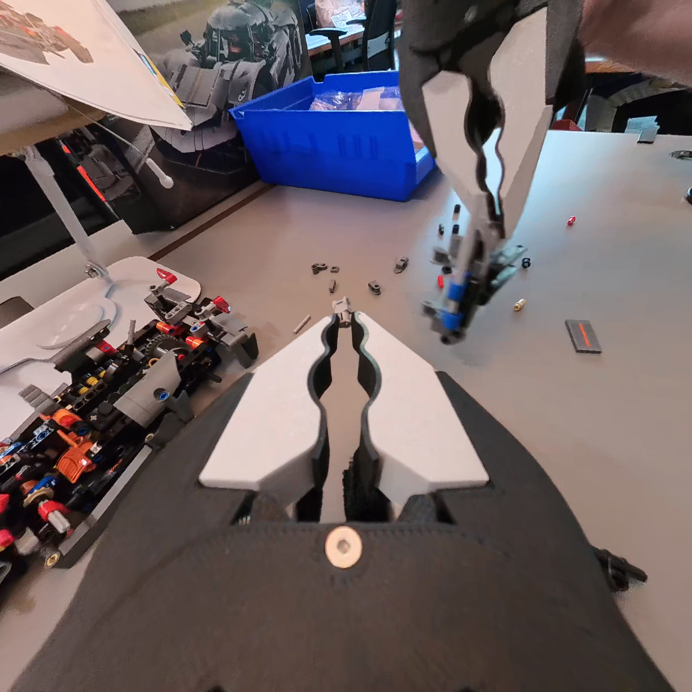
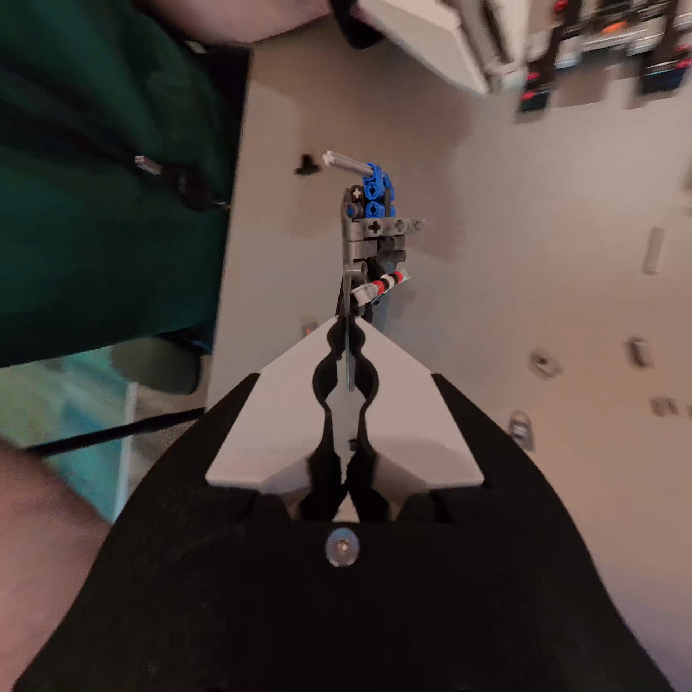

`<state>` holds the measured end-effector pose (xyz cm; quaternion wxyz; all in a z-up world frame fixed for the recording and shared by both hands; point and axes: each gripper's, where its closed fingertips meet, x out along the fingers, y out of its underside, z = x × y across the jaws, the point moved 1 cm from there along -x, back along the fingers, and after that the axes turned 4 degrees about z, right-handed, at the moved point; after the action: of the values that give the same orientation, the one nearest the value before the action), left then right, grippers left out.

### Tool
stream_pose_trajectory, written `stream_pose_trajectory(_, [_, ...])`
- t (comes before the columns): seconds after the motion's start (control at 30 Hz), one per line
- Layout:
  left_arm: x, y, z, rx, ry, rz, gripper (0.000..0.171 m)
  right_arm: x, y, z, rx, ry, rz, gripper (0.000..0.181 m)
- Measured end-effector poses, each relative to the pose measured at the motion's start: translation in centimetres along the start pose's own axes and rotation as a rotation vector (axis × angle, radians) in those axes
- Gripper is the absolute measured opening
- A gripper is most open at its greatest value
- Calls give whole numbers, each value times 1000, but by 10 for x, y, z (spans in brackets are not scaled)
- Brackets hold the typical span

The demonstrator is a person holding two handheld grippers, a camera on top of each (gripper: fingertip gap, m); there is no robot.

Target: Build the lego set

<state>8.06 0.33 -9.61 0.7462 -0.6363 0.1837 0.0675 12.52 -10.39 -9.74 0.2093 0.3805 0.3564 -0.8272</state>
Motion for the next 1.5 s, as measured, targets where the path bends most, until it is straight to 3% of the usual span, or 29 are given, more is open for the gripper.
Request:
stream_pose_trajectory(0.13, [-3, 0, 5, -26, -6, -11, 5, 19, 3, 8, 14, -230, 85, 0])
stream_pose_trajectory(0.3, [-3, 4, 13, -106, 13, -29, 5, 34, 5, 6, 41, -402, 165, 0])
stream_pose_trajectory(0.47, [-1, 7, 17, -127, 6, -23, 5, 34, -2, -7, 61, -455, 166, 0])
stream_pose_trajectory(0.63, [3, 10, 15, -123, 12, -2, 5, 38, -4, -23, 88, -420, 189, 11])
stream_pose_trajectory(0.83, [7, 13, 14, -131, 27, 21, 5, 32, -2, -39, 98, -299, 149, 27])
stream_pose_trajectory(1.0, [7, 14, 13, -132, 30, 28, 5, 13, -6, -47, 128, -68, 27, 37])
stream_pose_trajectory(1.2, [7, 14, 10, -130, 40, 39, 5, -1, -9, -21, 146, 205, -136, 53])
stream_pose_trajectory(1.5, [10, 16, 7, -127, 50, 63, 5, 46, -9, 11, 218, 507, -218, 70])
